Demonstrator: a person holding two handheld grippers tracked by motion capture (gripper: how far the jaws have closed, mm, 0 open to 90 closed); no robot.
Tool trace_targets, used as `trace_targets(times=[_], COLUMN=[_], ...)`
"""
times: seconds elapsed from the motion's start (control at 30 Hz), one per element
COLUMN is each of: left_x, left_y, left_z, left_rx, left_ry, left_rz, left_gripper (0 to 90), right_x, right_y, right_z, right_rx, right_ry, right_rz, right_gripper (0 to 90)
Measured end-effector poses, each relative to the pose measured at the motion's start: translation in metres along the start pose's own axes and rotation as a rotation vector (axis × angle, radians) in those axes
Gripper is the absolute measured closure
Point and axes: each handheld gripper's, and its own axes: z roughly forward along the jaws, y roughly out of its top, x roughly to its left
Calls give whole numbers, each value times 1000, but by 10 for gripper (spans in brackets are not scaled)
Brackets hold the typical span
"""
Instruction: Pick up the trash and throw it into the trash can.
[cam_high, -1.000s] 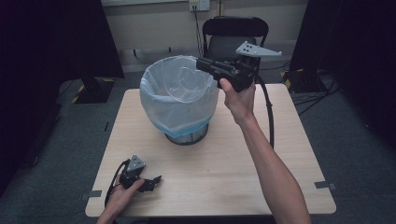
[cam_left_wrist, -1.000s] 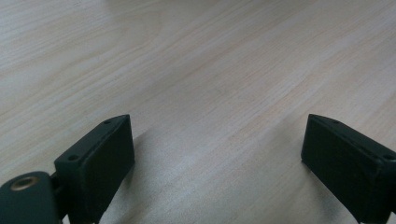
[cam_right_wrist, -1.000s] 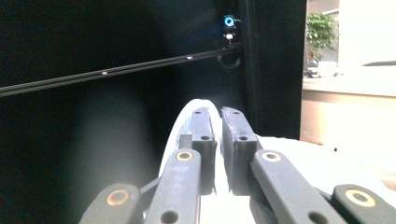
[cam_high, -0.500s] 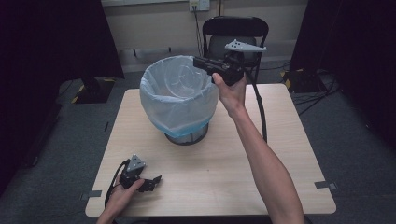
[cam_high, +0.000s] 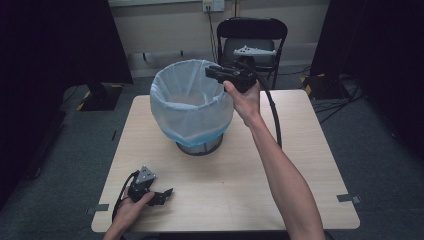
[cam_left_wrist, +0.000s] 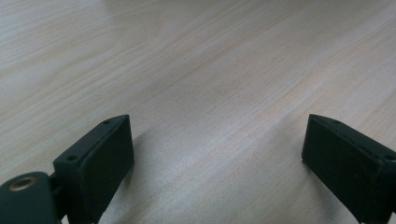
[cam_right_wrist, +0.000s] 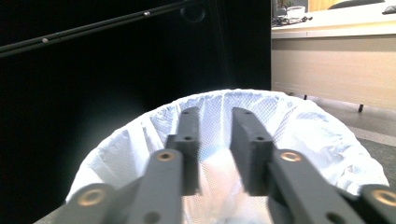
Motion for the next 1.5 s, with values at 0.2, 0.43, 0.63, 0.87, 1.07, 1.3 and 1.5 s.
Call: trace_targets(times=[0.2,0.43,0.63,0.87,1.07,1.3,1.5], left_x=[0,0,0,0,0,0,0], left_y=[0,0,0,0,0,0,0], left_z=[0,0,0,0,0,0,0], left_rx=[0,1,1,1,2,2,3], left_ry=[-1,-2,-2,-1,-1,-1,-1], left_rz=[0,2,2,2,3,3,3], left_gripper=[82,81,81,81,81,81,81], right_x=[2,2,1,2,-1,-3,-5], right_y=[0,-2,-1,-5,-18,-39,-60], right_z=[3,-2,-13,-34,-53,-83,-114], right_rx=[13,47,38,43,70,97,88], right_ry=[-34,-94,-107,-118,-149,-195,-268], right_rz=[-13,-45,-49,-65,-77,-77,-101], right_gripper=[504,257,183,155,144,153,166])
